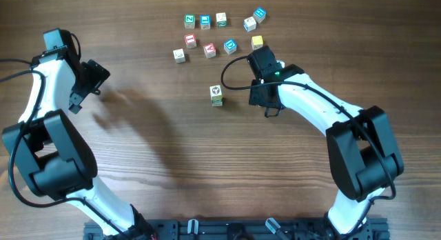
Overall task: Form a tower
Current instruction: 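Close the right gripper on the T block and hold it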
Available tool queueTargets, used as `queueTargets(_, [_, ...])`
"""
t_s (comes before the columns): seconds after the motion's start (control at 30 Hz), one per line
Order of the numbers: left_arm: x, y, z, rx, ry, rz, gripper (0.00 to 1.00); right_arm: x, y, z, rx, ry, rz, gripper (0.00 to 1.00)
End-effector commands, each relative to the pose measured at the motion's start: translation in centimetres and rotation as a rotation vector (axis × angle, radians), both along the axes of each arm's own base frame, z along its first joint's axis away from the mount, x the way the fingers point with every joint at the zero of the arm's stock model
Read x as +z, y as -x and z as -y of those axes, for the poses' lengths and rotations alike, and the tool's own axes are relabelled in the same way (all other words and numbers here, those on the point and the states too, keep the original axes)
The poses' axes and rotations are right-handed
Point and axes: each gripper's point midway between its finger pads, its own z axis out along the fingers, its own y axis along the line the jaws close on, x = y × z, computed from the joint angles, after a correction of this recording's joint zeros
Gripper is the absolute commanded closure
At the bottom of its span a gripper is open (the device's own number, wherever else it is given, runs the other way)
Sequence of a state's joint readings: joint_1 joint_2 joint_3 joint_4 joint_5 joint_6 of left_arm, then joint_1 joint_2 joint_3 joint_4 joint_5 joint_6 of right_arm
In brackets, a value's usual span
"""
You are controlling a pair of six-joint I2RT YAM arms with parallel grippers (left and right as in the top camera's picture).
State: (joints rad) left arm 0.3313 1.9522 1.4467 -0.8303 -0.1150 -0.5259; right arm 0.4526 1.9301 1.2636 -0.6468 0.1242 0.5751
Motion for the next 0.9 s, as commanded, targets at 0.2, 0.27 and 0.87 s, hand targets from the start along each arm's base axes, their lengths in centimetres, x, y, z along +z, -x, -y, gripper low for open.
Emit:
queueTargets(0.2, [1.16,-0.37,-0.37,0.007,-0.019,0.029,0.0,-0.67,0.4,0.36,-0.004,0.015,-0.019,0.45])
queueTargets(0.27, [1.16,-0.37,-0.37,0.007,-0.019,0.029,0.0,-0.71,0.56,0.43,-0.006,0.018,-0.025,0.45])
queueTargets(0.87, [1.16,-0.37,-0.37,0.007,-0.019,0.029,0.0,-0.75,0.71,0.52,-0.006,0.021,-0.032,0.45])
